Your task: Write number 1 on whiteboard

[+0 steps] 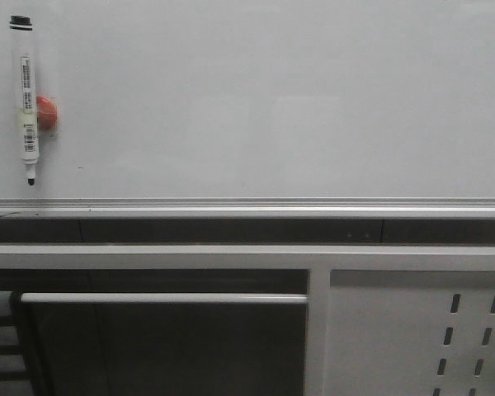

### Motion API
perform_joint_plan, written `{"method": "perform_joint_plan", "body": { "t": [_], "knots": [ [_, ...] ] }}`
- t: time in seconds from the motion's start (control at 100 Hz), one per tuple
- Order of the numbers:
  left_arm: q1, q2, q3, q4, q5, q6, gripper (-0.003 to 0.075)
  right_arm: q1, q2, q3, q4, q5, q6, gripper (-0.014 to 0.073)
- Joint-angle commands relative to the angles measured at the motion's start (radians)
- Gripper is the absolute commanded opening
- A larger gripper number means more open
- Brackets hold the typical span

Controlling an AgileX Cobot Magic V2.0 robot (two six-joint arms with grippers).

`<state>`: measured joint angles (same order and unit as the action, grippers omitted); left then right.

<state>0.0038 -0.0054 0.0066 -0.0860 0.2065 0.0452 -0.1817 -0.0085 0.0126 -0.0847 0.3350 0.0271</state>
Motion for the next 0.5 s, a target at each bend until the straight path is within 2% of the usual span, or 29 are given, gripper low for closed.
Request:
{"method": "perform_joint_plan", "body": {
  "t": [0.0,0.05,0.13,0.19,0.3,0.49],
  "knots": [
    [0.002,-0.027,0.021,-0.028,-0.172,-0.008,-0.0018,-0.005,-0.021,0.027,0.001,-0.02,-0.002,-0.0071],
    [0.002,-0.027,0.021,-0.065,-0.232,-0.008,-0.0018,-0.005,-0.021,0.027,0.022,-0.033,-0.002,-0.0071],
    [0.002,-0.027,0.021,-0.165,-0.321,-0.008,-0.0018,-0.005,-0.021,0.027,0.125,-0.082,-0.002,-0.0071],
    [0.002,-0.027,0.021,-0.28,-0.37,-0.008,-0.0018,-0.005,-0.021,0.027,0.126,-0.123,-0.002,-0.0071],
    [0.002,-0.027,0.021,-0.423,-0.379,-0.008,-0.0018,-0.005,-0.021,0.027,0.114,-0.182,-0.002,-0.0071],
    [0.002,-0.027,0.021,-0.443,-0.386,-0.008,-0.0018,-0.005,-0.021,0.027,0.117,-0.344,-0.002,-0.0071]
  ]
}}
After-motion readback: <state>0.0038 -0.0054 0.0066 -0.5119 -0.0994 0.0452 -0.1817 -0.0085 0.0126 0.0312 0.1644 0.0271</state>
